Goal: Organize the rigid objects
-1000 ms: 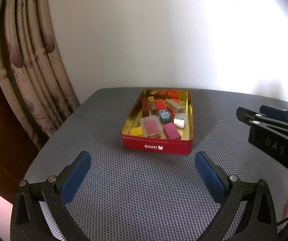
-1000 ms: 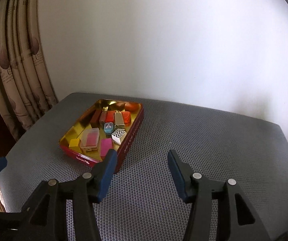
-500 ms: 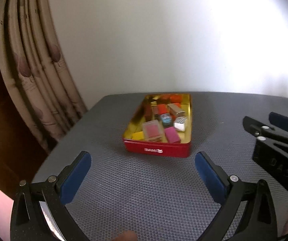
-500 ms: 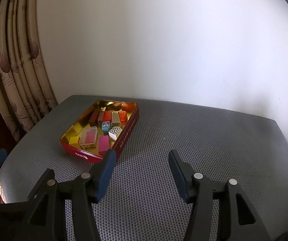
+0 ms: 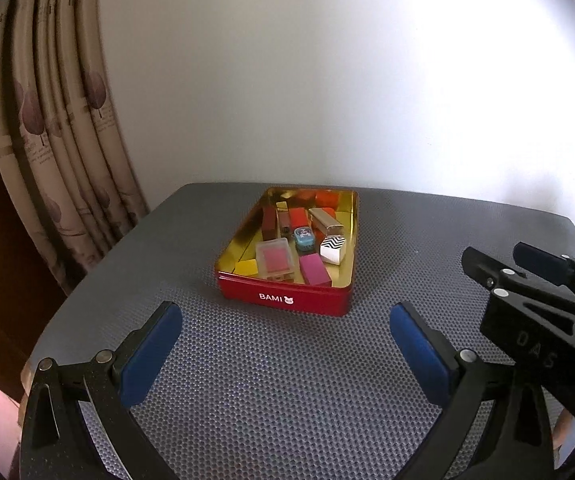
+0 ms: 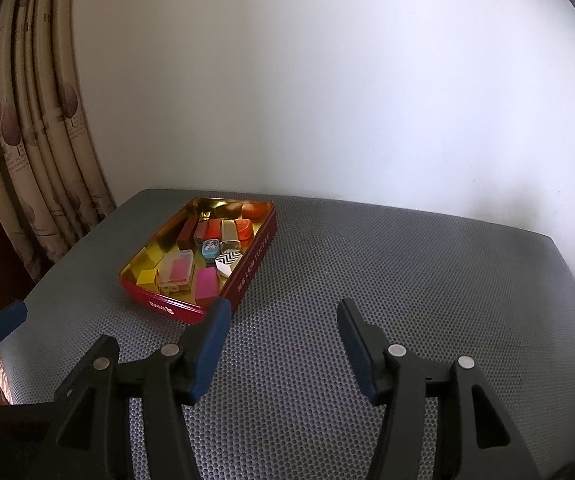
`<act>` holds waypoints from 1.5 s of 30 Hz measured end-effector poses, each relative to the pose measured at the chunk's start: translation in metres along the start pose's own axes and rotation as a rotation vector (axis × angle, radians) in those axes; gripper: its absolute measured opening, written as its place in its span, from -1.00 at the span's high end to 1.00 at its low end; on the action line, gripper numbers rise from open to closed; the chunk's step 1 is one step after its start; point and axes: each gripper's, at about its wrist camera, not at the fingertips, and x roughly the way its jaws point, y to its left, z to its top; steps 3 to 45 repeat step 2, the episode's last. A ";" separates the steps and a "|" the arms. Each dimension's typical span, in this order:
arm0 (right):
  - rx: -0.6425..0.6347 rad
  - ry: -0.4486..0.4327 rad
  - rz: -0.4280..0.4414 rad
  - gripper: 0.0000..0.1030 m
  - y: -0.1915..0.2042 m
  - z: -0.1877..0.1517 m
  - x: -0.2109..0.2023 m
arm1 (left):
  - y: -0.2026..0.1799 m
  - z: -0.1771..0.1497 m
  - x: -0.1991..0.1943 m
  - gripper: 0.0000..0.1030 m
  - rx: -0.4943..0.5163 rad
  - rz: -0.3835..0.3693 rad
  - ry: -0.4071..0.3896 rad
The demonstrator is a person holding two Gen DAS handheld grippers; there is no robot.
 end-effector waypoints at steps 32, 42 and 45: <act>0.002 0.001 0.000 -0.11 -0.001 0.000 0.000 | -0.001 0.000 -0.001 -1.00 0.002 0.001 -0.008; 0.002 0.001 0.000 -0.11 -0.001 0.000 0.000 | -0.001 0.000 -0.001 -1.00 0.002 0.001 -0.008; 0.002 0.001 0.000 -0.11 -0.001 0.000 0.000 | -0.001 0.000 -0.001 -1.00 0.002 0.001 -0.008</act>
